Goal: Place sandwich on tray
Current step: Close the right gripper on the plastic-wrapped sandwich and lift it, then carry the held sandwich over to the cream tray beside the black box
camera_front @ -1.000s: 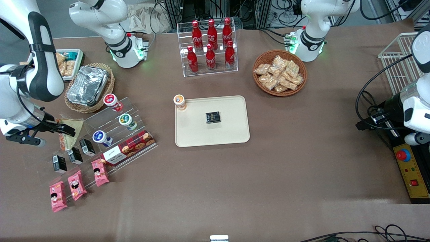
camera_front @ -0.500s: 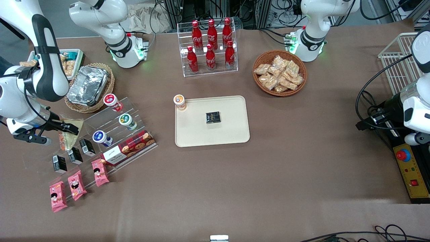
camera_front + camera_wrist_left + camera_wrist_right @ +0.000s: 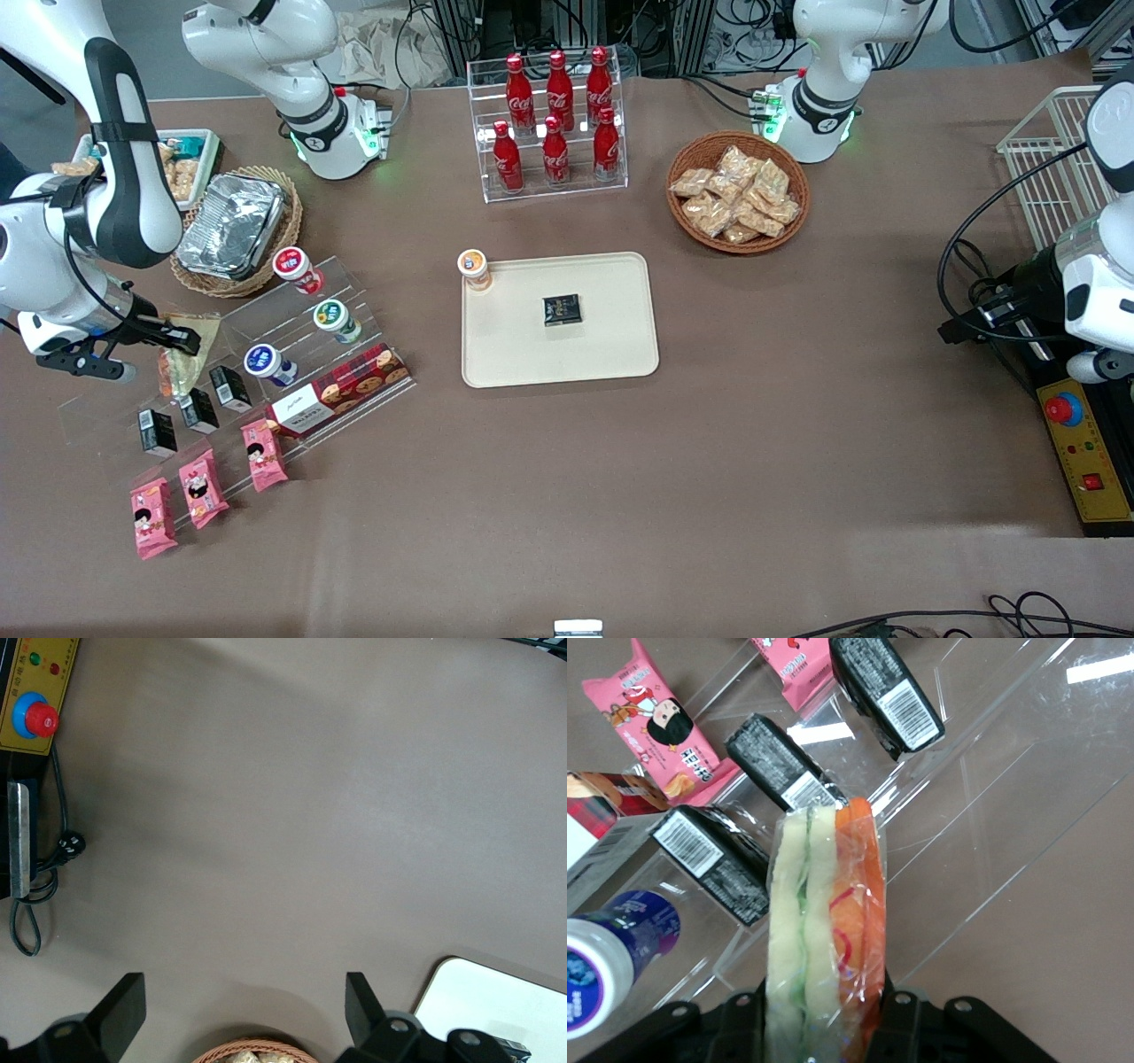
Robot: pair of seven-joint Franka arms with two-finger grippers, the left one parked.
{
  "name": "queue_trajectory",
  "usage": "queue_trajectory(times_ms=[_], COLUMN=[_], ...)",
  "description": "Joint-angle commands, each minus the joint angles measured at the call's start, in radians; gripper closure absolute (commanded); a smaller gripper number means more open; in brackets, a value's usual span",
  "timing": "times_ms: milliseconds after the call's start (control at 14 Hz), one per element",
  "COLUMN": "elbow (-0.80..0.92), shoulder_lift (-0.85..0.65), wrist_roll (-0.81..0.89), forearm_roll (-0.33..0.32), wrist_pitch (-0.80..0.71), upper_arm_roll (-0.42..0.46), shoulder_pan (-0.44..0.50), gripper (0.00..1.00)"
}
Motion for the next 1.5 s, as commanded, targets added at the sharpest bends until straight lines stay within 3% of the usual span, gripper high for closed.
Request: queue_trajectory(times_ms=[0, 214, 786, 1000, 1429], elbow=[0.049, 0.161, 0.332, 0.406, 0.422], shoulder_lift=[0.017, 0.013, -0.023, -0.023, 0.011], wrist_roll=[-0.02, -0.048, -0.42, -0.447, -0.47], forearm_roll=[0.012, 0.003, 0.011, 0.008, 0.006], wrist_pitch=[0.002, -0.103, -0.274, -0.334, -0.342], upper_arm_roll=[0.003, 0.008, 0.04, 0.079, 0.097], shoulder_pan=[0.001, 0.004, 0.029, 0.108, 0.361], gripper=[1.0, 1.0, 1.0, 1.0, 1.0])
